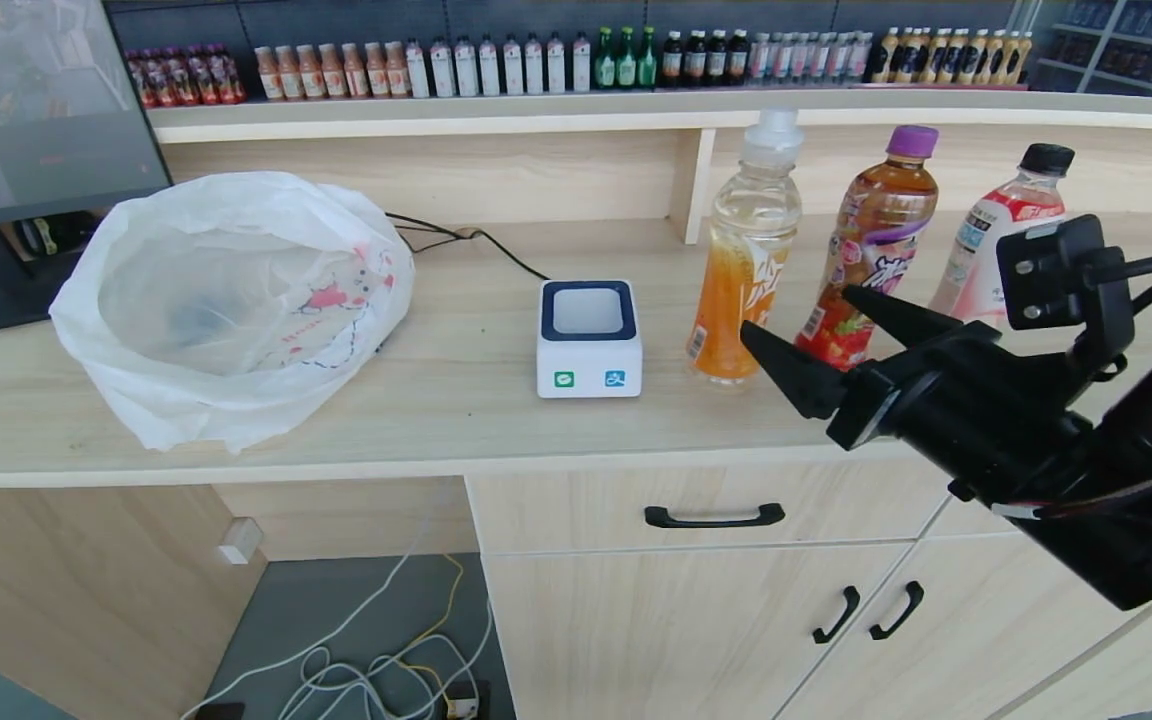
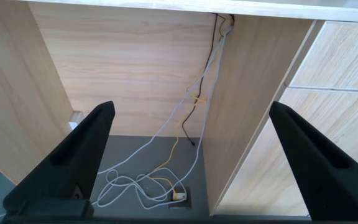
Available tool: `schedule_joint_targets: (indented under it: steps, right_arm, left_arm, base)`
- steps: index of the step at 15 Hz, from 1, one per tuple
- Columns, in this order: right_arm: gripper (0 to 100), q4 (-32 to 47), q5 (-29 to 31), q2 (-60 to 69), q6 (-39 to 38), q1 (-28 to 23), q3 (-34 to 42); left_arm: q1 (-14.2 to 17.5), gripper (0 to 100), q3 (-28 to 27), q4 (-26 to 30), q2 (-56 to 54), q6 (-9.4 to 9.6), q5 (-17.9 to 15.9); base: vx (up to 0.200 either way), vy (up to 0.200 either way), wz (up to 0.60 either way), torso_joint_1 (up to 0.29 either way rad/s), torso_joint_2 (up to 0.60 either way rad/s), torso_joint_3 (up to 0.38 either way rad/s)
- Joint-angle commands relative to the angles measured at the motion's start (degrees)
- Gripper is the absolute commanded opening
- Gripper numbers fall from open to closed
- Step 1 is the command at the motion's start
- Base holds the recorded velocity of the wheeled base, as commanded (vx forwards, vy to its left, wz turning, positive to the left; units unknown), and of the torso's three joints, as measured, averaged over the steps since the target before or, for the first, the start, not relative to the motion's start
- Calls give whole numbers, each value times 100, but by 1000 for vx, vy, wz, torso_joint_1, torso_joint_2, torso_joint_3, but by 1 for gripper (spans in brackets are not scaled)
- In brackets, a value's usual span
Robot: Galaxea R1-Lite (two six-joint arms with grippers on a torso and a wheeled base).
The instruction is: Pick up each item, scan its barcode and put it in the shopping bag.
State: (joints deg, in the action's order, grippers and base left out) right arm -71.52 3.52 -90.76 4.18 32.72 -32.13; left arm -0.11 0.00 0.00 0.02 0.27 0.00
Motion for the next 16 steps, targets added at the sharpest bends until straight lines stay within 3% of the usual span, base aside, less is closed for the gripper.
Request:
schedule_joint_targets:
  steps: [1,3,5,16]
  right_arm:
    - [100,-275,17,-302,118,77,5]
    - [100,-793,149,-627,276,68,5]
    - [100,-934,764,-785,259,200,-39]
    - [100,-1101,808,-1453,276,-73,-847]
  left_arm:
    - [2,100,0,0,-2,0,0]
    - [2,100,0,0,-2,0,0]
    - [2,100,0,0,-2,0,0]
    - [2,100,0,0,-2,0,0]
  base:
    - [0,0,0,0,0,0]
    - [0,0,0,0,0,0]
    - [0,0,0,0,0,0]
    - [0,0,0,0,0,0]
